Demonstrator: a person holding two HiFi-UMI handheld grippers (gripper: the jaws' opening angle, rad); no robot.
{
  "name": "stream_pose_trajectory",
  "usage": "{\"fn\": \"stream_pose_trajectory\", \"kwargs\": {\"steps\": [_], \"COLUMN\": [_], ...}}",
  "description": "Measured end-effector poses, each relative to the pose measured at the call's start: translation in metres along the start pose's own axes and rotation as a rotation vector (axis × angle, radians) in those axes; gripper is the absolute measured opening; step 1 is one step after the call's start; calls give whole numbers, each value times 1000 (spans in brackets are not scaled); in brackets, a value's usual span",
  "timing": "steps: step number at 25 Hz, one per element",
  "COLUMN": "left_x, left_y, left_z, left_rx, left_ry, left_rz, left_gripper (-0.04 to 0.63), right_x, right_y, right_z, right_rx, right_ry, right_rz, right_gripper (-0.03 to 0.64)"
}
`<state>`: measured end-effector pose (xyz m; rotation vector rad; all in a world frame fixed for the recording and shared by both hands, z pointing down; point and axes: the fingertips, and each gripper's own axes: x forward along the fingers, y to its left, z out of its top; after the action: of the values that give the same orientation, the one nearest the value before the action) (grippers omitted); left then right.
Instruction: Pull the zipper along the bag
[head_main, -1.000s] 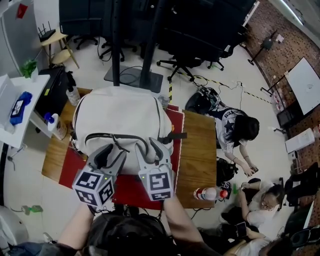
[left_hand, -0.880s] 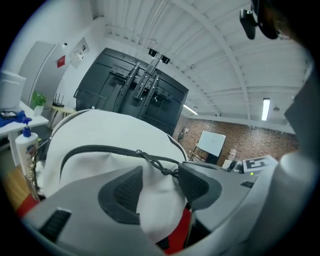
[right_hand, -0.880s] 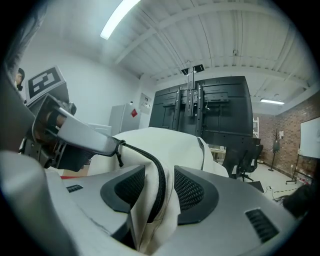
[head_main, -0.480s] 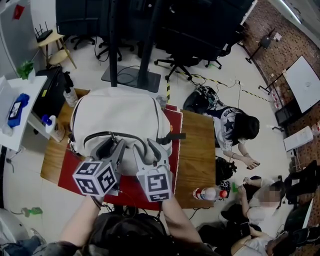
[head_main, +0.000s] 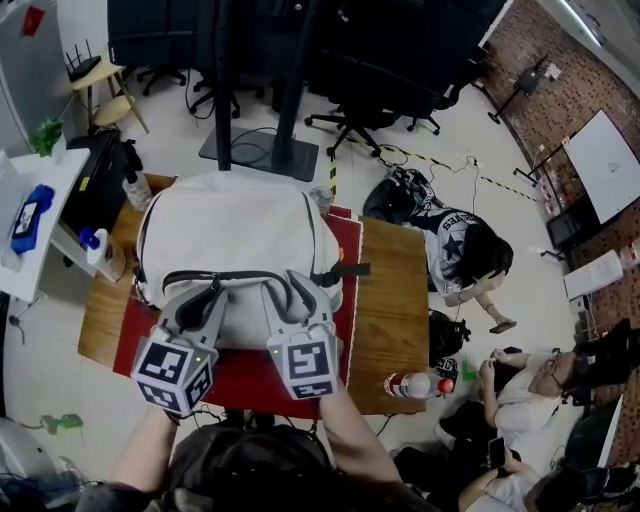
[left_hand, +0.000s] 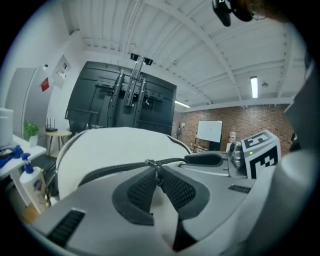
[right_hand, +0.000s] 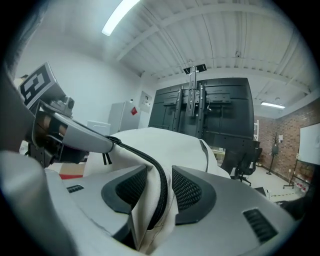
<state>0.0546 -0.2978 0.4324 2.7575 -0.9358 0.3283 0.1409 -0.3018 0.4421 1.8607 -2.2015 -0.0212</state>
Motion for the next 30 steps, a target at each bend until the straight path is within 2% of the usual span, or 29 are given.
{"fn": "stream_pose_trajectory", "kwargs": {"steps": [3, 7, 9, 14, 21, 26, 30], "left_x": [-14, -27, -28, -20, -16, -11, -14], "left_y": [3, 10, 13, 11, 13, 12, 14], "left_z": [5, 15, 15, -2, -15, -25, -10], "left_rx": [62, 68, 77, 59, 167, 125, 37], "left_ry": [8, -8, -15, 45, 91, 146, 69], "left_rz": [-35, -32, -26, -49, 13, 6, -23], "left_gripper": [48, 46, 46, 46, 49, 71, 55], "right_x": [-2, -2, 0, 0, -6, -6, -8], "right_y": [7, 10, 12, 12, 13, 11, 12], "right_z": [5, 4, 1, 3, 7, 7, 7], "right_rx": [-77, -103, -132, -154, -142, -136, -138], "right_ry": [-11, 14, 37, 47, 21, 18, 16], "right_rz": [50, 114, 127, 123, 101, 101, 94], "right_gripper": [184, 178, 151, 92, 86, 86, 86]}}
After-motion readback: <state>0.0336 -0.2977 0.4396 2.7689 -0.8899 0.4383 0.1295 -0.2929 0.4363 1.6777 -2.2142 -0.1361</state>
